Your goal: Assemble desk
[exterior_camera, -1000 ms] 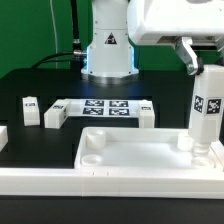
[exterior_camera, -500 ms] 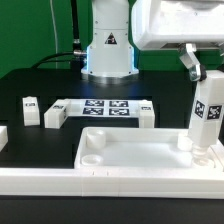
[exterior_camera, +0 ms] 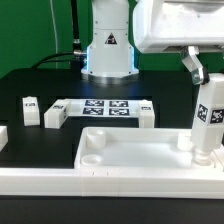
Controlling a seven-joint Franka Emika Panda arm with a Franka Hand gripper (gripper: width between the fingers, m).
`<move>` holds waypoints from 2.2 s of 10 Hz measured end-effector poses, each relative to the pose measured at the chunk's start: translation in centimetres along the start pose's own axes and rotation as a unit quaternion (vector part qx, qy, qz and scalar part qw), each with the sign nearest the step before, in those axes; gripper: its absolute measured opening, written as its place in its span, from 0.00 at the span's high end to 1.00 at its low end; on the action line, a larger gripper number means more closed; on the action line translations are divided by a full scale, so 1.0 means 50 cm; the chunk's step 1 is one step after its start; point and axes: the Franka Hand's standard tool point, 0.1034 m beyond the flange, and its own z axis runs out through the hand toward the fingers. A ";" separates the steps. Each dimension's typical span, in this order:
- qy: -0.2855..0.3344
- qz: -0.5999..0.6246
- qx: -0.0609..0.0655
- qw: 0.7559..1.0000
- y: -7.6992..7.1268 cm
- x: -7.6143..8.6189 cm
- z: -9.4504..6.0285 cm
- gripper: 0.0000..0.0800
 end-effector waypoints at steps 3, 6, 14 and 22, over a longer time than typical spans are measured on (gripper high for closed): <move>-0.003 -0.001 0.002 1.000 -0.005 -0.006 0.011 0.64; -0.001 -0.002 0.002 1.000 -0.010 -0.011 0.011 0.64; 0.019 -0.001 -0.001 1.000 -0.011 -0.019 0.027 0.64; 0.032 -0.004 -0.003 0.999 -0.011 -0.017 0.027 0.20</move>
Offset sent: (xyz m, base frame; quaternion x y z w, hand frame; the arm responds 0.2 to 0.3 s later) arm -0.0057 0.0016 -0.0052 -0.0128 0.0018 -0.0022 0.9999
